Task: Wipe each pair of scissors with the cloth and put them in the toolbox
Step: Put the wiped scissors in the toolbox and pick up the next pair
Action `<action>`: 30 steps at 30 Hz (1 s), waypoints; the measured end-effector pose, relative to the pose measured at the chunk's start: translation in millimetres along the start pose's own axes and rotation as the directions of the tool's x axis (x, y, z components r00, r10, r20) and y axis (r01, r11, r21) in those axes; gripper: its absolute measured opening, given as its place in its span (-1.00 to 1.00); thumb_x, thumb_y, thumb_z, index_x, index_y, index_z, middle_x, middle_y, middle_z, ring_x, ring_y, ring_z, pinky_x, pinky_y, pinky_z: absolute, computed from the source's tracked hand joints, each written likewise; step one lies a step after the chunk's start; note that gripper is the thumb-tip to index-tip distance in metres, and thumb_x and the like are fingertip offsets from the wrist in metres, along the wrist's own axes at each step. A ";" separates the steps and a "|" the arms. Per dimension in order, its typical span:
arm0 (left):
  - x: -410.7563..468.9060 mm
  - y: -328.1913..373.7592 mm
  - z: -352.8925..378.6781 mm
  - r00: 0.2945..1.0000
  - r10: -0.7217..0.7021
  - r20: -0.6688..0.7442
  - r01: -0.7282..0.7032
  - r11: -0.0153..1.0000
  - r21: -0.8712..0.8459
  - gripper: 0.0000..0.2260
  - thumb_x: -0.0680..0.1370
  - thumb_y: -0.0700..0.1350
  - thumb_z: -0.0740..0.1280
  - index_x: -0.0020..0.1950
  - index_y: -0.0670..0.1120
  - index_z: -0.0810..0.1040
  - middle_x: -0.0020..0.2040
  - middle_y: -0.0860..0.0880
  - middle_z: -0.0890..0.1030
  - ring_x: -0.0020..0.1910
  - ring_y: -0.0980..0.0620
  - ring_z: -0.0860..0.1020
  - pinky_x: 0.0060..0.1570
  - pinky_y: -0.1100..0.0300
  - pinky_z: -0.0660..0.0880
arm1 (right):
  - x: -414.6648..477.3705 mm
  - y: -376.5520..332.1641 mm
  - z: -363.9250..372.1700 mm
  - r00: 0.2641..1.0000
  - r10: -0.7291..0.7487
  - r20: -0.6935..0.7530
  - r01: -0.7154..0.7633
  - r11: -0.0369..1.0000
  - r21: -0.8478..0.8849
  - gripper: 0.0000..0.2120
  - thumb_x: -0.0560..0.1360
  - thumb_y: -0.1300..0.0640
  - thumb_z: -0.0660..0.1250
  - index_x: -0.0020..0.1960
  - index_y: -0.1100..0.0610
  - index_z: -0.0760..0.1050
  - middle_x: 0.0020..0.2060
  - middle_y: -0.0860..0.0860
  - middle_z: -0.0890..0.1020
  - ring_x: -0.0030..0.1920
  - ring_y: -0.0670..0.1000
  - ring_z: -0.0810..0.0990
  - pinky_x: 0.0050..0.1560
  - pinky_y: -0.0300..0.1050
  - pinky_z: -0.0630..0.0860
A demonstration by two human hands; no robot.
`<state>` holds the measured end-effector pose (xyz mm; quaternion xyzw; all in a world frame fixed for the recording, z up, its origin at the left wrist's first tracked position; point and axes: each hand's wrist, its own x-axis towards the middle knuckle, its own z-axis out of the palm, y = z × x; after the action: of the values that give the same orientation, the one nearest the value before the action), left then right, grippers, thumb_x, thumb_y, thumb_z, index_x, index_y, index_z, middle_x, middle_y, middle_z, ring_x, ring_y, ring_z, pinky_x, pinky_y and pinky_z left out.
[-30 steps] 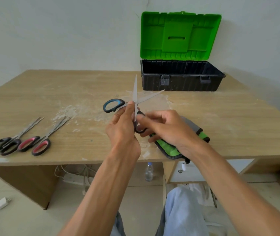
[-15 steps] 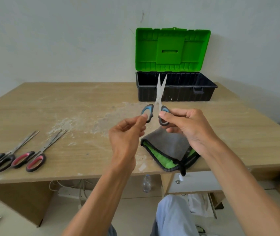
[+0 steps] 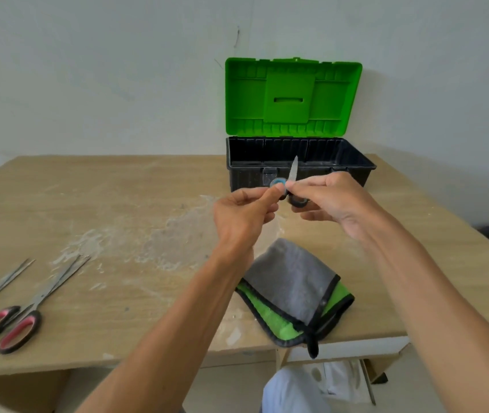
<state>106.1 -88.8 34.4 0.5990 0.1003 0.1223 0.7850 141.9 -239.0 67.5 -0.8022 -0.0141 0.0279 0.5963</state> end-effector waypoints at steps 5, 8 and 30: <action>72.4 -1.2 21.2 0.993 0.072 0.097 -0.097 0.953 0.286 -0.75 0.50 0.04 0.47 -0.17 -0.14 0.71 -0.25 -0.05 0.73 -0.24 0.06 0.69 -0.19 0.21 0.63 | 70.5 -9.1 -16.1 0.994 0.092 -0.059 -0.085 0.990 0.113 -0.89 0.52 0.18 0.56 0.01 0.18 0.73 -0.10 0.10 0.73 -0.16 0.00 0.71 -0.33 -0.24 0.64; 123.2 -5.6 25.9 0.934 0.311 0.175 -0.351 0.712 0.608 -0.69 0.57 0.07 0.34 -0.23 -0.09 0.70 -0.31 0.01 0.70 -0.31 0.07 0.65 -0.21 0.22 0.55 | 114.6 -12.7 -27.0 0.991 0.116 -0.071 -0.114 0.993 0.034 -0.87 0.54 0.15 0.55 0.04 0.18 0.70 -0.08 0.10 0.75 -0.13 0.02 0.74 -0.24 -0.18 0.67; 260.7 -45.2 16.0 0.856 0.273 0.439 -0.478 0.095 0.873 -0.55 0.63 -0.14 0.02 0.47 -0.30 0.31 0.01 -0.21 0.67 0.16 -0.06 0.58 0.57 0.05 -0.09 | 280.9 0.9 35.7 0.900 0.422 0.110 -0.258 0.718 -0.647 -0.47 0.69 0.02 0.34 0.57 0.22 0.35 0.60 0.14 0.37 0.63 0.19 0.21 0.55 0.14 0.21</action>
<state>361.8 -33.4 -7.9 0.9647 -0.0679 0.1784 0.1816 420.0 -189.4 48.6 -0.9306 0.0516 0.2322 0.2782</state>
